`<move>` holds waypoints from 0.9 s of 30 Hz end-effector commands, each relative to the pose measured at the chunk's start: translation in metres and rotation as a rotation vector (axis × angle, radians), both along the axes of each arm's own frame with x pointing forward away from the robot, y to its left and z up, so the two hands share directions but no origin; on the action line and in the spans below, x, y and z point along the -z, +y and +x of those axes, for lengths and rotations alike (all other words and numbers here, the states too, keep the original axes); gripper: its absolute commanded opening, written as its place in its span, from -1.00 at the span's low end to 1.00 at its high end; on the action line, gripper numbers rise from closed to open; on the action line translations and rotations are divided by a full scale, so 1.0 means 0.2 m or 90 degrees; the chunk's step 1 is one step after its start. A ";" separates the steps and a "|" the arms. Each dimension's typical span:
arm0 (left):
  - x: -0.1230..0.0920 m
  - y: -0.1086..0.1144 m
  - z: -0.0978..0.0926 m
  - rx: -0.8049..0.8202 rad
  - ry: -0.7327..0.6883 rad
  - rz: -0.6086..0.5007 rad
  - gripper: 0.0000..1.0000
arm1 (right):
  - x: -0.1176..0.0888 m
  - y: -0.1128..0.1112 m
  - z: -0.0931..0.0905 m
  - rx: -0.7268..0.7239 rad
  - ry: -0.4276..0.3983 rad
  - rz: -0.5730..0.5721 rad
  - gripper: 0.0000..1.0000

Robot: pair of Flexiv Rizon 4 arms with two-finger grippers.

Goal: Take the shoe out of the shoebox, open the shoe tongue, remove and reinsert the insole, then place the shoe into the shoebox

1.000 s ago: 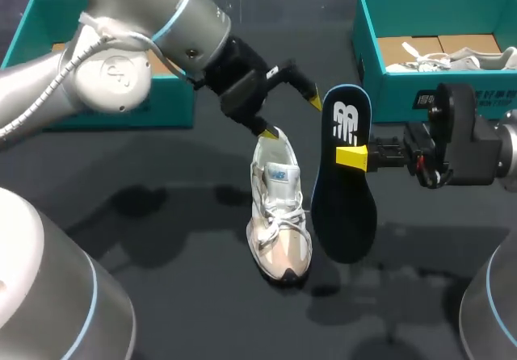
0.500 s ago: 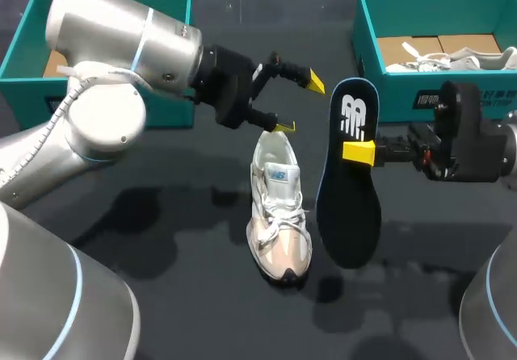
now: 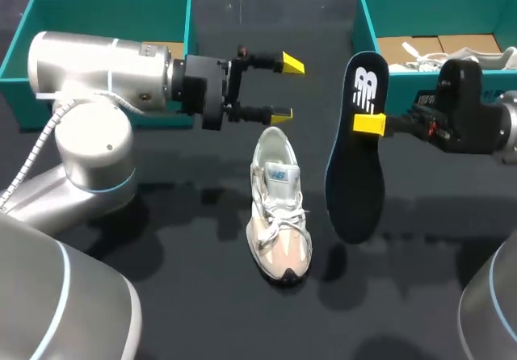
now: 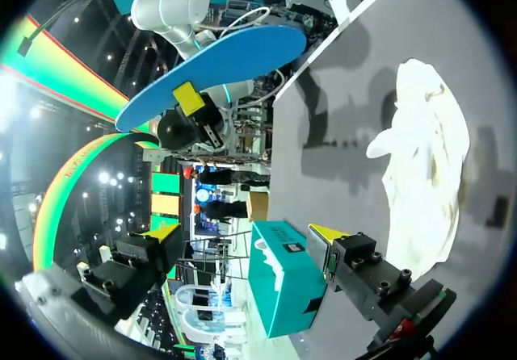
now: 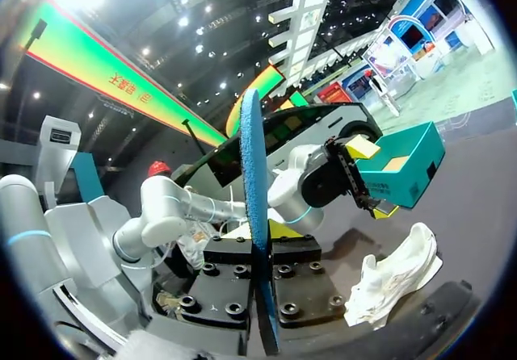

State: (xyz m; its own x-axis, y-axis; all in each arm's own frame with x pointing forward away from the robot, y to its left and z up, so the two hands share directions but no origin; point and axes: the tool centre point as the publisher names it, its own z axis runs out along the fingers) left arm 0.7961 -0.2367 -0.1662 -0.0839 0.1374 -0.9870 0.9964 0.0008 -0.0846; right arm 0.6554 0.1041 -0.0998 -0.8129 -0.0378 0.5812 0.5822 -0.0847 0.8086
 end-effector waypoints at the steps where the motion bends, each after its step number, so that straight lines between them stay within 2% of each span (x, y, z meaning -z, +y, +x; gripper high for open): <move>1: 0.04 0.01 -0.01 -0.018 -0.009 -0.031 1.00 | 0.02 0.02 0.04 -0.022 -0.002 0.013 -1.00; 2: 0.05 0.01 -0.01 -0.025 -0.018 -0.030 1.00 | 0.02 0.02 0.04 -0.022 -0.002 0.013 -1.00; 3: 0.05 0.01 -0.01 -0.033 -0.032 -0.045 1.00 | 0.04 0.01 0.09 -0.020 0.033 0.029 -1.00; 5: 0.03 0.02 -0.02 -0.037 -0.053 -0.057 1.00 | 0.03 -0.03 0.18 -0.020 0.046 0.029 -1.00; 7: 0.02 0.03 -0.02 -0.043 -0.071 -0.059 1.00 | 0.04 -0.07 0.26 -0.032 0.088 0.039 -1.00; 11: -0.01 0.03 -0.04 -0.059 -0.111 -0.094 1.00 | 0.11 -0.16 0.42 -0.037 0.144 0.089 -1.00; 12: -0.01 0.03 -0.04 -0.067 -0.125 -0.106 1.00 | 0.13 -0.18 0.45 -0.027 0.164 0.048 -1.00; 20: -0.01 0.03 -0.04 -0.067 -0.125 -0.106 1.00 | 0.13 -0.18 0.45 -0.027 0.164 0.048 -1.00; 23: 0.03 0.02 -0.04 -0.053 -0.125 -0.086 1.00 | 0.13 -0.18 0.45 -0.027 0.164 0.048 -1.00; 25: 0.03 0.01 -0.04 -0.047 -0.120 -0.081 1.00 | 0.16 -0.17 0.48 -0.023 0.220 0.039 -1.00; 27: 0.03 0.01 -0.04 -0.035 -0.124 -0.077 1.00 | 0.18 -0.15 0.55 -0.025 0.303 0.009 -1.00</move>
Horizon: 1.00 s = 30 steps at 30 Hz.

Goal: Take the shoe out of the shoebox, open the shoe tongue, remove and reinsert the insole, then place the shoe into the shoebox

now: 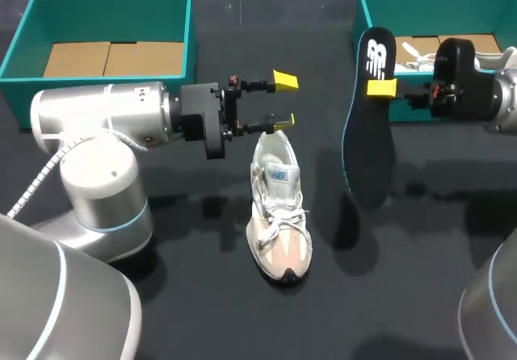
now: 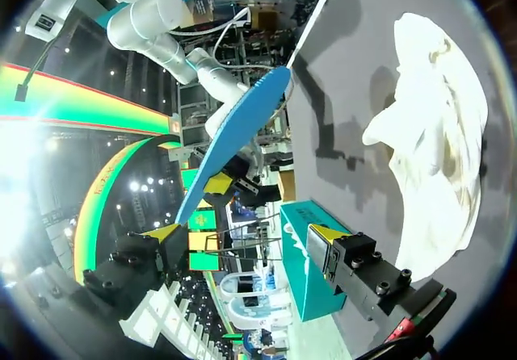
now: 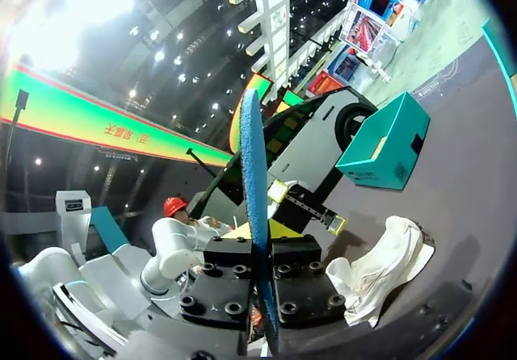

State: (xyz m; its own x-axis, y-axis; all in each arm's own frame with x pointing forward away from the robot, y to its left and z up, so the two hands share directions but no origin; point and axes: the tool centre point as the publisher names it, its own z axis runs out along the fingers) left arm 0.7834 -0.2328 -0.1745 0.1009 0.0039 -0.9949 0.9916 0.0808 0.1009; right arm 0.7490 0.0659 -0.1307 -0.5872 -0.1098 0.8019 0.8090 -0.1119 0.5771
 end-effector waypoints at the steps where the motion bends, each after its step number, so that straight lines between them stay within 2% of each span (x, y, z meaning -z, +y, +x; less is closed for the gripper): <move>1: -0.02 -0.02 0.02 0.021 -0.002 0.012 1.00 | 0.04 0.05 0.11 -0.021 0.124 -0.062 -1.00; 4: -0.04 -0.05 0.02 0.031 -0.002 0.008 1.00 | 0.06 0.05 0.18 -0.019 0.179 -0.122 -1.00; 6: -0.05 -0.05 0.03 0.041 0.001 0.012 1.00 | 0.06 0.03 0.19 -0.007 0.183 -0.160 -1.00; 17: -0.03 -0.08 0.01 0.045 -0.008 0.009 1.00 | 0.06 0.03 0.19 -0.007 0.183 -0.160 -1.00; 19: -0.03 -0.10 -0.01 0.049 -0.010 0.004 1.00 | 0.05 0.07 0.25 -0.016 0.177 -0.146 -1.00; 22: -0.03 -0.12 -0.02 0.047 -0.013 -0.001 1.00 | 0.07 0.10 0.32 -0.029 0.193 -0.140 -1.00; 24: -0.03 -0.13 -0.03 0.047 -0.017 -0.005 1.00 | 0.09 0.13 0.36 -0.046 0.224 -0.143 -1.00; 27: -0.03 -0.15 -0.05 0.043 -0.036 0.003 1.00 | 0.13 0.14 0.39 -0.058 0.273 -0.159 -1.00; 30: -0.02 -0.16 -0.05 0.039 -0.039 0.004 1.00 | 0.15 0.16 0.42 -0.062 0.294 -0.171 -1.00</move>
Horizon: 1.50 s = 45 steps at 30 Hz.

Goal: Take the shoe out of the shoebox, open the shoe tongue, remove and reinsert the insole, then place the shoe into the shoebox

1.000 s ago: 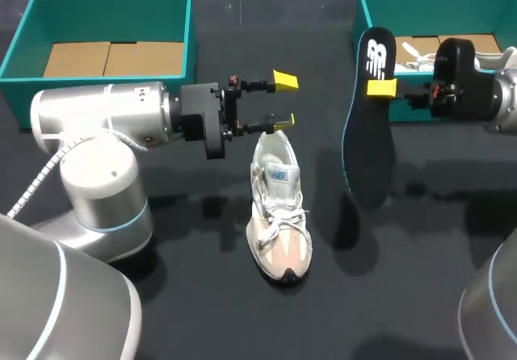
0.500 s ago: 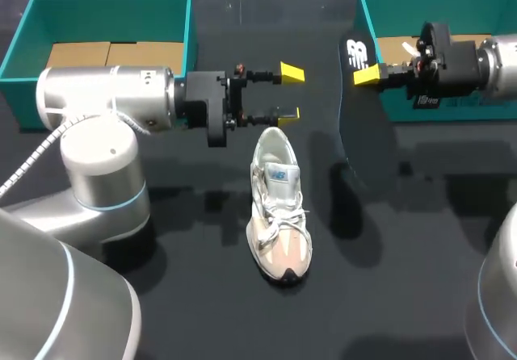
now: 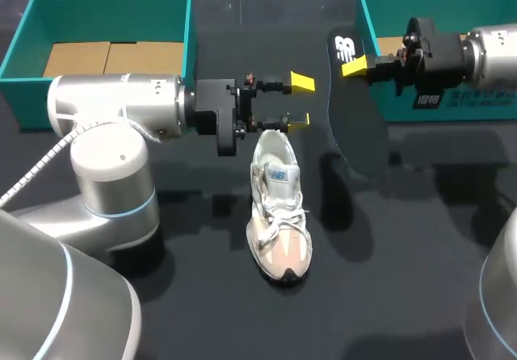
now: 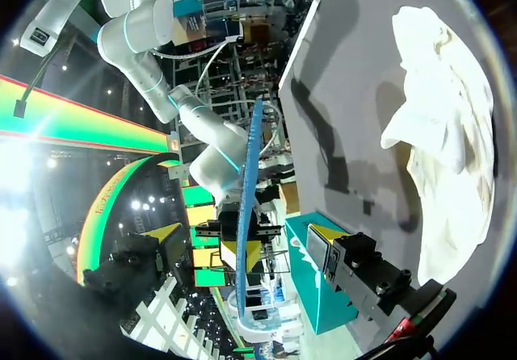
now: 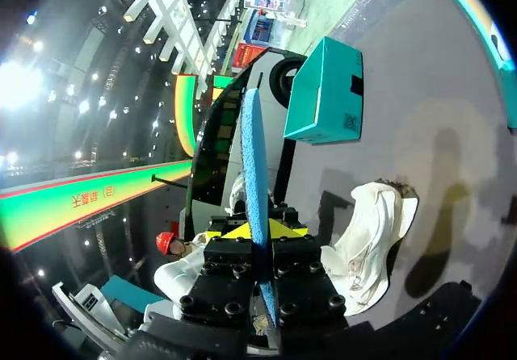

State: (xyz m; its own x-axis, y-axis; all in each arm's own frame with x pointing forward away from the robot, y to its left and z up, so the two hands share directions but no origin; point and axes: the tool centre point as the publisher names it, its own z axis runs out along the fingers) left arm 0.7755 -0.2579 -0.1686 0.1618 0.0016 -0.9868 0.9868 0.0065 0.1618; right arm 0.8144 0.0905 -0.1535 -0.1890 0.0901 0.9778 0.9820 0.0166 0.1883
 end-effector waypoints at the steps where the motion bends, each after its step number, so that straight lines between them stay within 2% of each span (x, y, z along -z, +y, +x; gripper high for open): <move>1: 0.01 -0.05 -0.01 -0.009 -0.001 0.002 1.00 | 0.04 0.04 0.10 -0.043 0.028 -0.021 -1.00; 6: 0.03 -0.07 0.02 -0.015 0.005 0.008 0.96 | 0.07 0.05 0.13 -0.050 0.048 -0.059 -1.00; 9: 0.05 -0.09 0.06 -0.024 0.009 0.013 0.58 | 0.08 0.06 0.14 -0.049 0.054 -0.066 -1.00; 15: 0.10 -0.13 0.12 -0.042 0.017 0.019 0.27 | 0.10 0.09 0.14 -0.041 0.063 -0.060 -1.00; 17: 0.10 -0.14 0.14 -0.043 0.021 0.018 0.24 | 0.10 0.09 0.14 -0.036 0.065 -0.059 -1.00; 23: 0.11 -0.17 0.17 -0.055 0.023 0.015 -0.02 | 0.13 0.12 0.14 -0.017 0.076 -0.062 -1.00; 33: 0.13 -0.19 0.20 -0.066 0.026 0.015 -0.29 | 0.15 0.15 0.14 0.007 0.081 -0.061 -1.00; 37: 0.15 -0.20 0.20 -0.069 0.025 0.018 -0.51 | 0.15 0.15 0.14 0.012 0.082 -0.060 -1.00; 40: 0.15 -0.21 0.20 -0.070 0.024 0.020 -0.84 | 0.15 0.16 0.14 0.015 0.083 -0.059 -1.00; 41: 0.15 -0.21 0.20 -0.072 0.023 0.021 -1.00 | 0.15 0.16 0.14 0.016 0.084 -0.059 -1.00; 45: 0.16 -0.21 0.20 -0.075 0.023 0.023 -1.00 | 0.15 0.16 0.13 0.020 0.086 -0.059 -1.00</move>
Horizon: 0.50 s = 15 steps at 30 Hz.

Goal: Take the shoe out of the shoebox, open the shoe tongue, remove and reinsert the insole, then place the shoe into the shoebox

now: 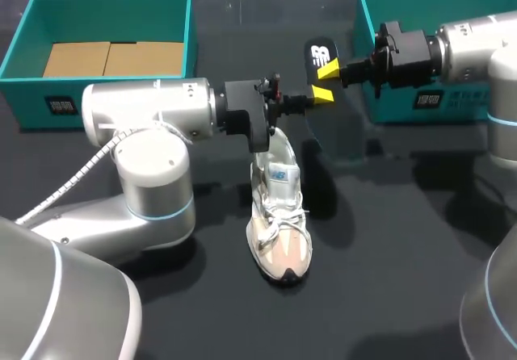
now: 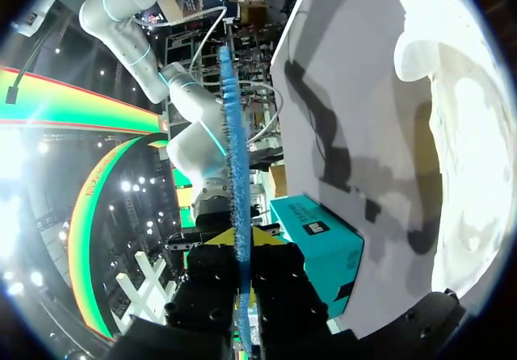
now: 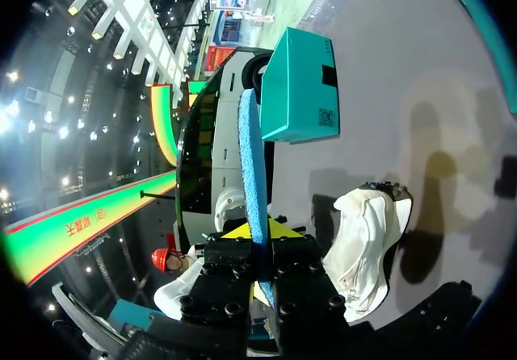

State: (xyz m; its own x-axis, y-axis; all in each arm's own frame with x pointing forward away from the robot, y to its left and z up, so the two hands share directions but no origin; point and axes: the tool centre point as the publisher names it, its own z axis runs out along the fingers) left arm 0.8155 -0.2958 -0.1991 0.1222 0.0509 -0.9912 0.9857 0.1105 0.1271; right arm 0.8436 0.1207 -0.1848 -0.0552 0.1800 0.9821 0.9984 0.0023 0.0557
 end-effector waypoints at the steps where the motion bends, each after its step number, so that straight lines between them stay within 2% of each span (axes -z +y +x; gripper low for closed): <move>1: 0.01 -0.02 -0.01 -0.005 -0.001 0.002 -1.00 | 0.00 0.01 -0.01 0.005 0.001 -0.003 -1.00; 2: 0.01 -0.01 -0.01 -0.005 -0.001 0.002 -1.00 | -0.01 0.01 -0.02 0.006 0.000 -0.002 -1.00; 4: 0.00 0.01 -0.03 -0.002 -0.001 0.002 -1.00 | -0.01 0.00 -0.02 0.011 -0.003 0.000 -0.15; 5: 0.00 0.02 -0.03 -0.001 -0.002 0.003 -1.00 | -0.01 -0.01 -0.03 0.015 -0.007 0.003 0.51; 6: 0.00 0.04 -0.04 0.000 -0.002 0.004 -1.00 | -0.01 -0.02 -0.03 0.016 -0.008 0.004 1.00; 15: -0.03 0.26 -0.08 0.008 0.060 0.019 -1.00 | -0.05 -0.15 -0.14 0.046 -0.033 0.012 1.00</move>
State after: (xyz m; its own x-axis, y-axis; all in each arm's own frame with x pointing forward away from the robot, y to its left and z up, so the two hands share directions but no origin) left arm 0.8075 -0.2718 -0.1997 0.0443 0.0596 -0.9972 0.9924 0.1117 0.0507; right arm 0.8311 0.1017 -0.1794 -0.0903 0.1648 0.9822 0.9945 -0.0382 0.0978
